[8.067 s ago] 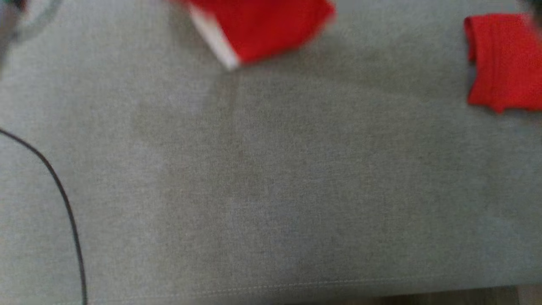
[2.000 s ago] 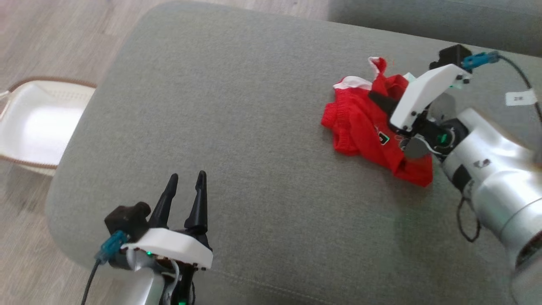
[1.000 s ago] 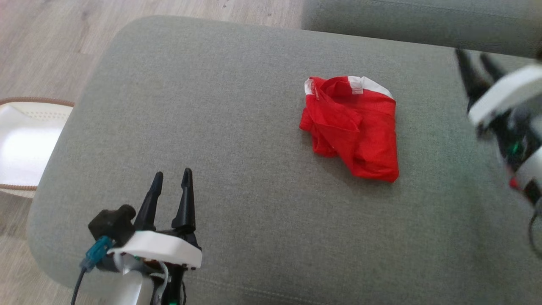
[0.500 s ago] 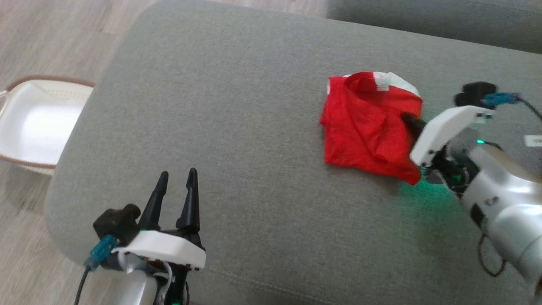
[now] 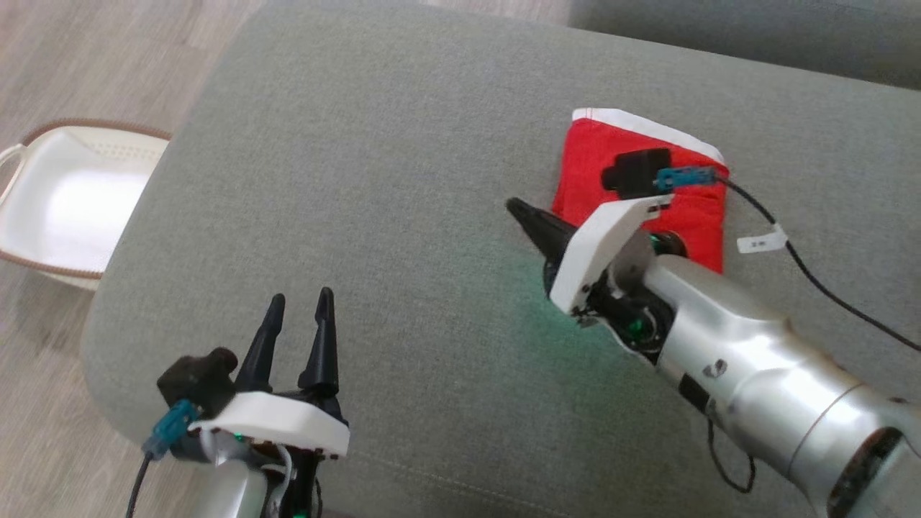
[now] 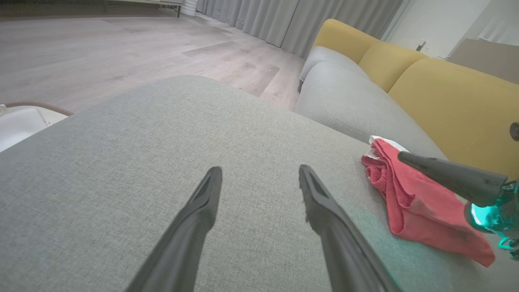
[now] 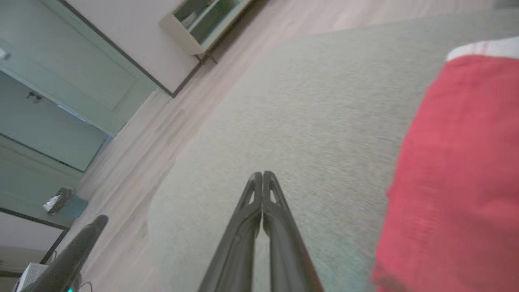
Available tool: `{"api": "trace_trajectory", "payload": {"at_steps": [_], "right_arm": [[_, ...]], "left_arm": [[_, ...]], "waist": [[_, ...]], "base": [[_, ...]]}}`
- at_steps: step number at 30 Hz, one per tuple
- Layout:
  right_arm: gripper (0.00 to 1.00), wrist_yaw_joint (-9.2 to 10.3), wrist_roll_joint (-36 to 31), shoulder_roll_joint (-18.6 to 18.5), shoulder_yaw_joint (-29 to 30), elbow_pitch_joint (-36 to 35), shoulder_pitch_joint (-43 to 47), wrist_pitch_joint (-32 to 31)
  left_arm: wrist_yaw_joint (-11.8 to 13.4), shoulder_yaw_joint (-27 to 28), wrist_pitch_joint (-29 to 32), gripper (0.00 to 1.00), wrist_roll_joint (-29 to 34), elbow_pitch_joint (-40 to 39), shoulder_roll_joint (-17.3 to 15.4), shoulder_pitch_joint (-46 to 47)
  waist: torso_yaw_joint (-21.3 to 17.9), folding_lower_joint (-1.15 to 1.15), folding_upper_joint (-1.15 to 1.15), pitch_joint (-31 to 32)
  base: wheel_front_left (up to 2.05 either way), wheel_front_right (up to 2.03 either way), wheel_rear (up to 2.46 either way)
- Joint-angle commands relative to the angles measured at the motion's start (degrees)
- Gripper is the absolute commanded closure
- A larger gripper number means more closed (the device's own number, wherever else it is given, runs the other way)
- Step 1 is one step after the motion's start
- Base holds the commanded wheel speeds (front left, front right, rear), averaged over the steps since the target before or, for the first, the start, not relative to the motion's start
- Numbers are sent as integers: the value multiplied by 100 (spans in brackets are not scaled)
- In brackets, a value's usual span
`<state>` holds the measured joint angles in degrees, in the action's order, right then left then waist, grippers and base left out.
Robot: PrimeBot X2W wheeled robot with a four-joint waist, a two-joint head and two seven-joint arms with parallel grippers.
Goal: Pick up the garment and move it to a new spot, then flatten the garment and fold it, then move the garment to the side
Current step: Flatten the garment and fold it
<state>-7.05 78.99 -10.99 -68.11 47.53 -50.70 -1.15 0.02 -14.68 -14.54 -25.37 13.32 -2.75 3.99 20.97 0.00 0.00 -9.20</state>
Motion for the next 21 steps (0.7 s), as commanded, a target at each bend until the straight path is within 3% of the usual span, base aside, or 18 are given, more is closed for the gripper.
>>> {"api": "trace_trajectory", "payload": {"at_steps": [1,6,7,8,9,14,18,21], "right_arm": [[100,-44,-77,34,14,-228,74,182],[100,-44,-522,-421,-65,-812,13,1084],[68,-44,-596,-533,-38,-895,0,1228],[28,-44,-671,-654,3,-977,-8,1341],[0,-44,-759,-776,49,-1047,-14,1424],[0,-44,-1343,-1257,500,-1242,8,1601],[0,-44,-2189,-1536,1803,-1506,444,1611],[0,-44,-2783,-1534,2734,-1631,1085,1613]], "left_arm": [[23,148,-46,0,-12,-146,-13,246],[7,317,-46,0,134,-247,-13,147],[-1,360,-46,0,181,-284,-13,126],[-11,401,-46,0,223,-321,-13,105],[-17,451,-46,0,267,-361,-13,79],[-63,656,-46,0,412,-517,-29,-21],[-106,874,-46,0,527,-636,-70,-110],[-149,1004,-46,0,653,-717,-133,-145]], "waist": [[-65,0,0,65],[-382,0,0,348],[-450,0,0,397],[-519,0,0,453],[-600,0,0,512],[-911,0,0,709],[-1206,0,0,888],[-1385,0,0,1011]], "base": [[0,0,0],[0,0,0],[0,0,0],[0,0,0],[0,0,0],[0,0,0],[0,0,0],[0,0,0]]}}
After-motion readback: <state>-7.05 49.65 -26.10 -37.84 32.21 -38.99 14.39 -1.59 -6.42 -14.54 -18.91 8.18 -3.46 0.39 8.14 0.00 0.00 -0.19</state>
